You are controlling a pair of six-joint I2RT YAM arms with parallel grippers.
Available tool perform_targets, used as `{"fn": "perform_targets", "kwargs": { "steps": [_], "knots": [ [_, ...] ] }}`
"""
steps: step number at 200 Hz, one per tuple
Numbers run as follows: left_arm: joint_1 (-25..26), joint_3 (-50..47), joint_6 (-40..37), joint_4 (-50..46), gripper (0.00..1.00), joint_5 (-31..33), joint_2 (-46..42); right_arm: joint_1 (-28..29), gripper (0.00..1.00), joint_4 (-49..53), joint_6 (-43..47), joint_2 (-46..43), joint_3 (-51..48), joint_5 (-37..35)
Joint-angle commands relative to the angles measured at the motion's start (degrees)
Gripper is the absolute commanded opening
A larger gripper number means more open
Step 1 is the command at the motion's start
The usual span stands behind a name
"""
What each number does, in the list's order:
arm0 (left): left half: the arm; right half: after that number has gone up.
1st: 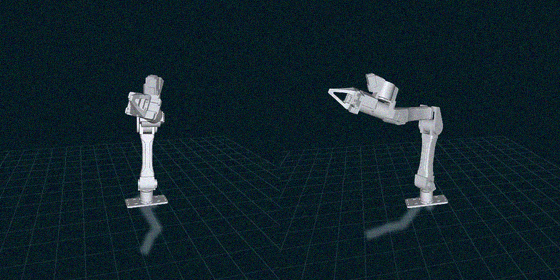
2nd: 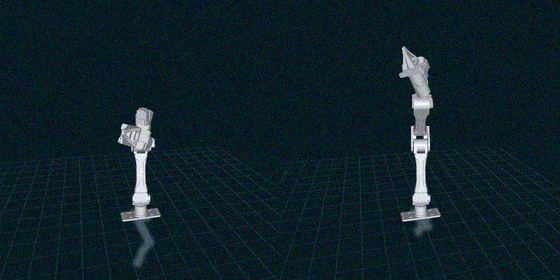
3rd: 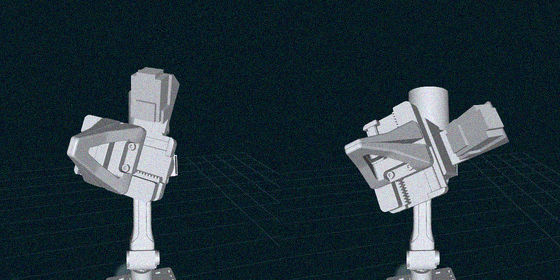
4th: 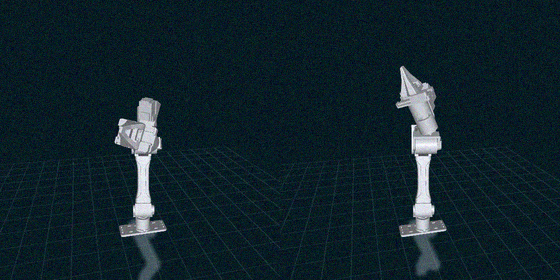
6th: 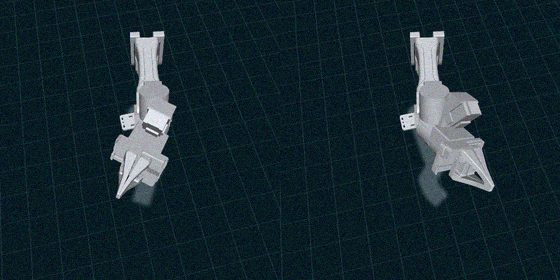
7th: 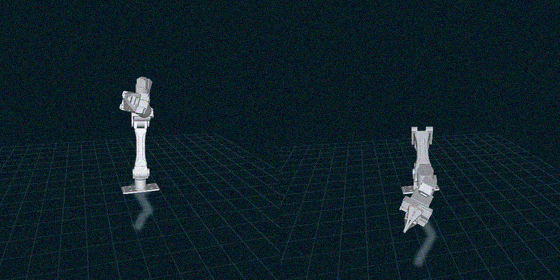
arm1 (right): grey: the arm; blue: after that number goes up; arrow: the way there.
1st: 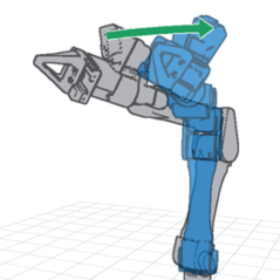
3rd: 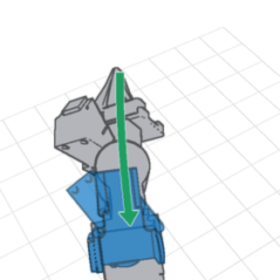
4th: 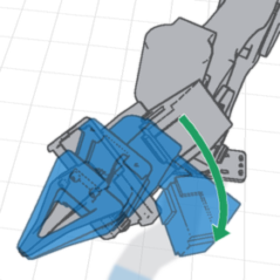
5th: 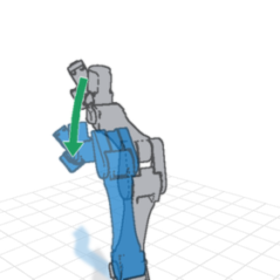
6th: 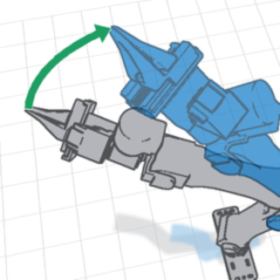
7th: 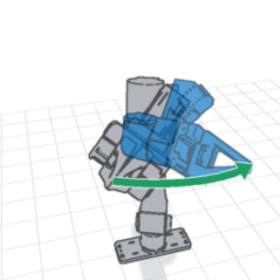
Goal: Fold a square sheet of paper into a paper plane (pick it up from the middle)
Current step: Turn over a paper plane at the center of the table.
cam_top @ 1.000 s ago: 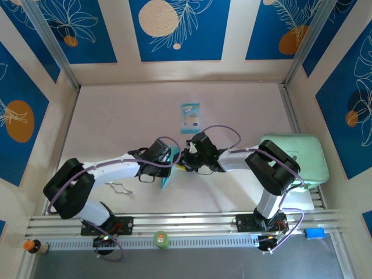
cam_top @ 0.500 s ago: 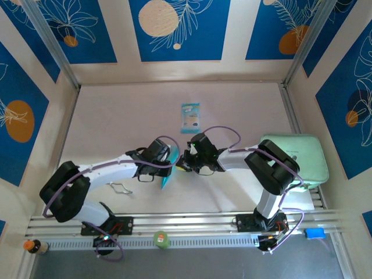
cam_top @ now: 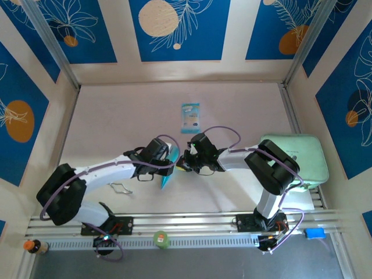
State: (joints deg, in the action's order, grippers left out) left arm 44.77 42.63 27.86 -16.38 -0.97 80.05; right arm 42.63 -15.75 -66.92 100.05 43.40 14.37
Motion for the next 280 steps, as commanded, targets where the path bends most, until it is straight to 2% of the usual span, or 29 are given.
{"fn": "perform_targets", "kwargs": {
  "steps": [1,53,191,280],
  "knots": [
    [0.4,0.0,-1.9,0.5,0.36,1.1,-1.1,-0.4,0.04,1.1,0.6,0.7,1.3,0.3],
    [0.5,1.8,-1.9,-1.6,0.40,1.3,2.7,-0.3,0.04,0.8,0.5,0.7,1.2,0.3],
    [0.4,1.2,-3.5,-0.4,0.51,2.8,-0.5,-0.3,0.04,0.8,0.6,0.5,1.1,0.6],
    [0.5,1.8,-1.9,-2.8,0.50,2.5,2.5,-0.4,0.04,0.8,0.6,0.4,1.0,0.7]
  ]
}}
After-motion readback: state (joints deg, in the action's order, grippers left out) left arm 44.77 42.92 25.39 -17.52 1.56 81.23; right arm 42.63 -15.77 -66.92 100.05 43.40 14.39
